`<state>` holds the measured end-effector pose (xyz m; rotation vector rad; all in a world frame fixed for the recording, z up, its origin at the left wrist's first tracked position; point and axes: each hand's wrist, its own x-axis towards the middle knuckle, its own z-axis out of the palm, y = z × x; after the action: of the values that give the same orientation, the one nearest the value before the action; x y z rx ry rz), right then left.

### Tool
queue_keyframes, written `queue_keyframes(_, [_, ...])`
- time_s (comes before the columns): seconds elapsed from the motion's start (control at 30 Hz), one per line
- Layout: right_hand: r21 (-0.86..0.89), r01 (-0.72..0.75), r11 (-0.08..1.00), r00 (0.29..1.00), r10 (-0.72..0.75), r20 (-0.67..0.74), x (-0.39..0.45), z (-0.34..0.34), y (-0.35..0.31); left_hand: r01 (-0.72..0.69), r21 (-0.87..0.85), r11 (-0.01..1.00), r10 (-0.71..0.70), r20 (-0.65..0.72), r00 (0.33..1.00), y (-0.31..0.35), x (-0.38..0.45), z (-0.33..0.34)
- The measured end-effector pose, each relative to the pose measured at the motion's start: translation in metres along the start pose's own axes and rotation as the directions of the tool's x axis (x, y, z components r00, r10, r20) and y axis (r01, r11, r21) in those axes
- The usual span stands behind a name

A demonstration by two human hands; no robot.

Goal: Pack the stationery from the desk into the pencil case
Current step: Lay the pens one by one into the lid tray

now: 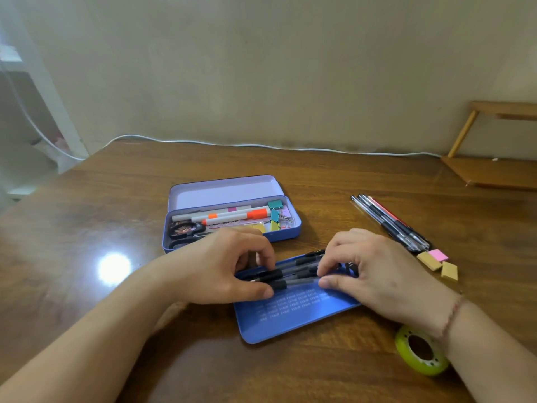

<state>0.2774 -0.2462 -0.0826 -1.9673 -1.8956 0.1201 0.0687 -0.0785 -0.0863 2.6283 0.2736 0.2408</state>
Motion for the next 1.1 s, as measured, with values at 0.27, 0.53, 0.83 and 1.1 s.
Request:
queue_keyframes(0.27, [-0.028,-0.018,0.999,1.0,0.018,-0.025,-0.001,-0.001,0.007,0.021,-0.008,1.0,-0.02,0.042,0.999,0.001,-0.001,-0.002])
queue_keyframes(0.53, [-0.052,-0.008,0.999,0.998,0.005,-0.065,0.0,0.008,-0.001,0.023,-0.009,1.0,-0.022,0.048,0.999,0.002,-0.001,-0.003])
queue_keyframes(0.83, [-0.062,-0.293,0.954,0.885,0.246,-0.396,-0.001,-0.022,0.039,0.046,0.03,0.998,-0.048,0.064,0.997,0.003,-0.001,-0.003])
queue_keyframes(1.1, [-0.092,-0.619,0.78,0.765,0.571,-0.298,0.0,-0.024,0.063,0.019,0.112,0.993,-0.012,-0.059,0.998,0.014,-0.001,0.009])
